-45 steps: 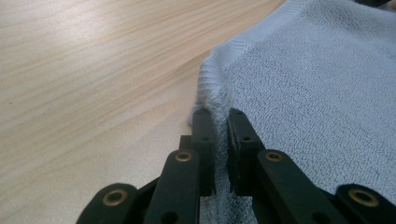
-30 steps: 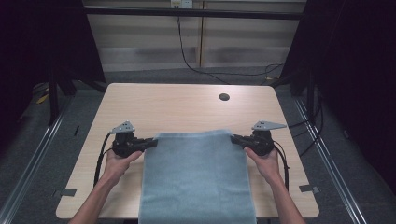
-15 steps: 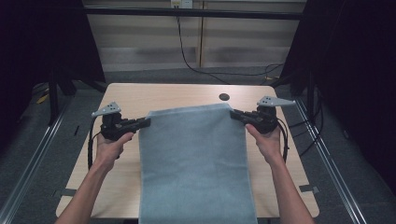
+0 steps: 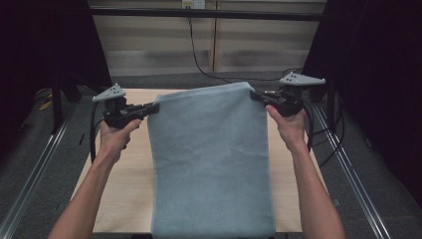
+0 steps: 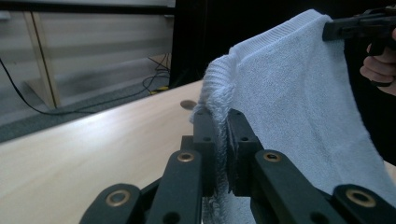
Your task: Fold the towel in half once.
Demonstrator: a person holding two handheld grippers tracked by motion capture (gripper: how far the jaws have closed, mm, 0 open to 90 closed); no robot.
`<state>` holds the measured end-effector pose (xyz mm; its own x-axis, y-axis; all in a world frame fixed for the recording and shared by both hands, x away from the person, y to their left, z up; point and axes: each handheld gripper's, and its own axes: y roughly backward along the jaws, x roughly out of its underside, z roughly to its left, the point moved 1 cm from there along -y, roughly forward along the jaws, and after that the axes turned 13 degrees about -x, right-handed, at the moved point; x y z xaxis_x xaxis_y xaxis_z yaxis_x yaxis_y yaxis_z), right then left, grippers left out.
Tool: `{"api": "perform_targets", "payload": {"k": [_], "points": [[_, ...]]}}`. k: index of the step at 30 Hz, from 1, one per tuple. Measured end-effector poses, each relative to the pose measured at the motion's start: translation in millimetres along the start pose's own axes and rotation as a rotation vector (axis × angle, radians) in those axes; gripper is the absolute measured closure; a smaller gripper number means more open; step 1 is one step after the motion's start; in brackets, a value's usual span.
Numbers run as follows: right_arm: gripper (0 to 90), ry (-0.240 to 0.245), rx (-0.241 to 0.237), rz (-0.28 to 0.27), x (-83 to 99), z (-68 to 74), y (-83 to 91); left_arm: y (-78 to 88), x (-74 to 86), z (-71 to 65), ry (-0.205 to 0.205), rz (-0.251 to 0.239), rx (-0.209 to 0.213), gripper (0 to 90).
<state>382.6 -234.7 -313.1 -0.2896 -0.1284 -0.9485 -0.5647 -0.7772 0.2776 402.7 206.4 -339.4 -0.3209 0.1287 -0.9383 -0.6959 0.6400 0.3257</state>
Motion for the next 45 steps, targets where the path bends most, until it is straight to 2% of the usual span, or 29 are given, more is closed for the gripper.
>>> {"api": "perform_targets", "payload": {"k": [6,8,10,15,17,19,22,24,26,28,29,32,35,39,42,44,45], "points": [[87.0,0.018,0.018,-0.057,-29.8,-1.0,13.5,7.1,-36.5,-11.5,-0.034,-0.057,0.009,84.6],[87.0,0.023,0.001,-0.092,-35.7,3.0,21.6,10.3,-37.5,-16.8,-0.037,-0.067,0.025,84.5],[87.1,0.039,-0.009,-0.092,-34.2,9.7,26.8,12.6,-31.0,-21.7,-0.052,-0.064,0.035,84.5],[87.1,0.057,-0.035,-0.035,-8.1,25.5,32.3,21.0,-4.6,-32.5,-0.067,-0.025,0.069,84.8],[87.1,0.050,-0.055,-0.028,7.4,31.0,36.0,25.9,9.8,-36.3,-0.058,-0.014,0.085,84.8],[87.1,0.047,-0.065,-0.013,27.1,37.1,39.6,30.1,25.9,-39.7,-0.075,0.006,0.087,84.8],[87.2,0.014,-0.075,0.017,62.5,42.1,46.0,34.5,53.4,-42.6,-0.051,0.022,0.110,84.8],[87.3,-0.027,-0.086,0.025,85.4,43.5,50.7,35.0,70.6,-43.4,-0.051,0.040,0.095,84.9],[87.3,-0.046,-0.084,0.054,106.3,46.6,53.8,36.5,86.0,-44.9,-0.011,0.047,0.121,85.0],[87.3,-0.058,-0.096,0.075,122.7,53.2,57.9,38.5,99.9,-48.8,-0.001,0.070,0.120,85.0],[87.3,-0.064,-0.103,0.088,129.3,57.6,60.2,39.3,106.5,-51.5,-0.009,0.093,0.128,85.0],[87.3,-0.062,-0.113,0.141,143.5,72.9,67.1,46.4,125.7,-61.8,-0.031,0.153,0.117,85.1],[87.2,-0.063,-0.134,0.174,156.6,89.0,75.0,57.4,146.7,-66.8,-0.021,0.214,0.132,85.1],[87.2,-0.089,-0.155,0.260,182.6,107.9,75.4,66.3,170.9,-74.2,-0.026,0.288,0.146,85.1],[87.3,-0.122,-0.161,0.332,204.3,114.3,71.1,64.9,186.4,-78.8,-0.017,0.336,0.158,85.1],[87.2,-0.155,-0.168,0.357,216.0,114.9,68.9,61.8,194.6,-82.6,-0.035,0.382,0.146,84.9],[87.2,-0.153,-0.168,0.376,219.7,115.5,68.1,60.1,197.9,-83.6,-0.038,0.401,0.150,84.9]]}}
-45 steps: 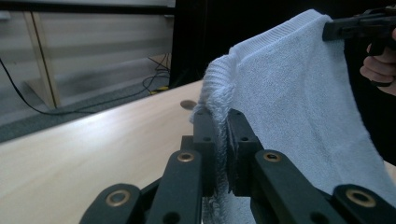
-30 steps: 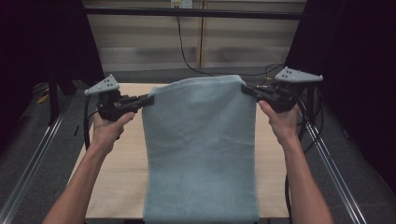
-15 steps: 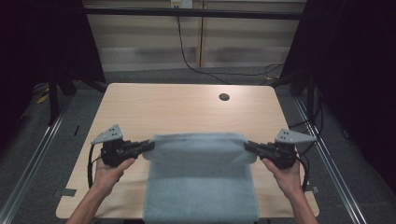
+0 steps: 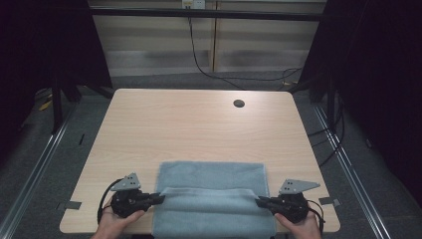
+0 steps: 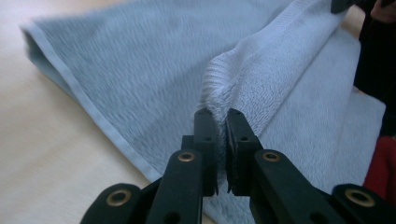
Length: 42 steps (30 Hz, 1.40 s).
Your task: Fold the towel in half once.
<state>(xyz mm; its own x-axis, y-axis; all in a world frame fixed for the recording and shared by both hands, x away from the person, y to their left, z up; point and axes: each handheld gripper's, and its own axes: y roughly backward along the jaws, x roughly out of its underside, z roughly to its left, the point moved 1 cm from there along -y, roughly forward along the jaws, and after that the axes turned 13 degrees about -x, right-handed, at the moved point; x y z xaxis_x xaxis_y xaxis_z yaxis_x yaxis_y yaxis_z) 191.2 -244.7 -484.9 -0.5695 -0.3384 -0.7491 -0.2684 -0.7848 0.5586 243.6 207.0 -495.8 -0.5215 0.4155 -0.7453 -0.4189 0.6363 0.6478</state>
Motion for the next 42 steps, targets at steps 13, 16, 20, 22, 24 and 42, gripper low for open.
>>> {"api": "perform_targets", "payload": {"k": [13,16,20,22,24,42], "points": [[87.2,-0.017,0.043,0.072,-1.7,-16.5,-20.9,-20.7,-3.7,18.0,-0.001,0.031,-0.059,84.7],[87.2,-0.023,0.038,0.069,-8.8,-23.4,-27.6,-25.3,-10.0,30.9,0.007,0.029,-0.084,84.8],[87.2,-0.018,0.013,0.049,-16.9,-37.6,-35.1,-34.3,-17.9,50.8,0.063,0.018,-0.083,85.1],[87.3,-0.024,0.016,0.041,-21.9,-44.5,-38.8,-38.5,-22.3,56.1,0.062,0.006,-0.114,85.1],[87.3,-0.023,0.029,0.041,-27.6,-50.6,-42.5,-42.3,-26.4,61.7,0.064,0.005,-0.125,85.2],[87.3,-0.055,0.115,0.043,-71.8,-101.0,-68.8,-69.7,-54.0,109.4,0.133,-0.030,-0.167,85.2]]}}
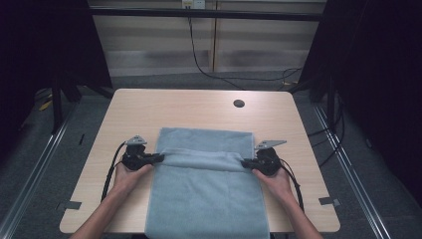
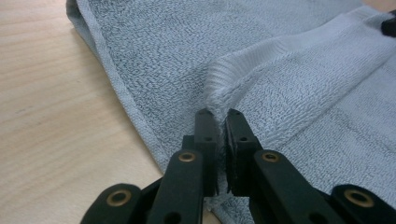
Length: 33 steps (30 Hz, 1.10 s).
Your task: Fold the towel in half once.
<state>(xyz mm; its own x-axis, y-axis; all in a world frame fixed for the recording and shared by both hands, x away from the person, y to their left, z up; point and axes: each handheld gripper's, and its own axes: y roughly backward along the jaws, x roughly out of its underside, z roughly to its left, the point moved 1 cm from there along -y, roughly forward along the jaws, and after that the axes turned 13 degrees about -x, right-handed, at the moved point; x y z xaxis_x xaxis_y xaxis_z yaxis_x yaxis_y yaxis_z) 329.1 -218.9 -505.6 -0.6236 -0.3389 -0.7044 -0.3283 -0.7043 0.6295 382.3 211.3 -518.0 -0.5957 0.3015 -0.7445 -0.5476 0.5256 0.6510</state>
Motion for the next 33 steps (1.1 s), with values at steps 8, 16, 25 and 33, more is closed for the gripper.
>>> {"api": "perform_targets", "payload": {"k": [8,16,25,33], "points": [[87.2,0.003,0.037,-0.009,-14.0,-13.7,-9.8,-11.8,-15.7,9.6,-0.002,0.024,-0.033,85.3],[87.3,-0.018,0.049,-0.043,-26.2,-30.0,-19.2,-24.4,-33.1,15.4,-0.016,0.046,-0.092,85.3],[87.3,-0.057,0.097,-0.056,-42.4,-45.9,-29.5,-40.1,-48.5,26.7,-0.016,0.046,-0.128,85.3],[87.3,-0.054,0.170,-0.052,-56.4,-53.6,-38.9,-45.8,-56.0,35.2,0.007,0.041,-0.120,85.3]]}}
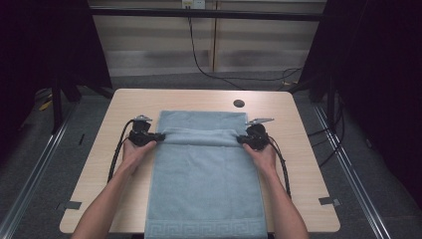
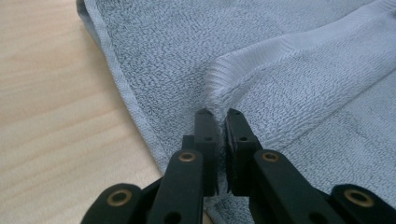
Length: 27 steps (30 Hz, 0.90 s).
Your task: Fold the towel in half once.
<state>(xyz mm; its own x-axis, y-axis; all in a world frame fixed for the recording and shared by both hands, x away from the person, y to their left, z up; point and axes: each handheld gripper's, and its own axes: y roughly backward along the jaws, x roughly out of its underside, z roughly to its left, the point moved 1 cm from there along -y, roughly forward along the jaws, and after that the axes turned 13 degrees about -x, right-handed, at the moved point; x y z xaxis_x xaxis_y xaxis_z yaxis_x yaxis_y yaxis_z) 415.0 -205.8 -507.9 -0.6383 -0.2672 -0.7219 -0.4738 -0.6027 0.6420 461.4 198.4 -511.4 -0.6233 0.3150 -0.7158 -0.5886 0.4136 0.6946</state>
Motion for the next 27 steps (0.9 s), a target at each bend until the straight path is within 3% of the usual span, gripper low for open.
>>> {"api": "perform_targets", "payload": {"k": [3,5,8,12,17,19,22,24,27], "points": [[87.3,0.003,0.017,0.009,-4.2,-1.3,-1.4,0.5,-4.3,-1.1,0.033,-0.021,-0.011,85.4],[87.4,0.001,0.000,0.001,-9.2,-0.6,0.8,6.2,-7.4,-0.5,0.054,-0.037,0.010,85.6],[87.4,-0.001,-0.046,-0.080,-19.8,1.5,16.5,23.3,-14.6,-2.3,0.027,-0.078,0.003,85.6],[87.3,0.058,-0.071,-0.164,-40.8,16.0,50.1,62.0,-31.6,-6.3,0.028,-0.170,0.011,85.6],[87.4,0.132,-0.099,-0.288,-65.3,41.9,104.1,120.7,-48.0,-13.9,0.022,-0.281,0.086,85.5],[87.4,0.163,-0.119,-0.331,-71.8,52.8,126.1,144.5,-50.9,-20.4,-0.005,-0.321,0.102,85.5],[87.4,0.219,-0.135,-0.372,-74.9,71.9,154.7,177.7,-47.7,-30.3,-0.019,-0.369,0.147,85.4],[87.4,0.258,-0.151,-0.386,-71.2,85.8,172.0,196.9,-39.3,-37.6,-0.019,-0.380,0.171,85.4],[87.4,0.302,-0.169,-0.385,-57.7,107.0,193.2,219.1,-21.5,-51.2,-0.053,-0.388,0.186,85.4]]}}
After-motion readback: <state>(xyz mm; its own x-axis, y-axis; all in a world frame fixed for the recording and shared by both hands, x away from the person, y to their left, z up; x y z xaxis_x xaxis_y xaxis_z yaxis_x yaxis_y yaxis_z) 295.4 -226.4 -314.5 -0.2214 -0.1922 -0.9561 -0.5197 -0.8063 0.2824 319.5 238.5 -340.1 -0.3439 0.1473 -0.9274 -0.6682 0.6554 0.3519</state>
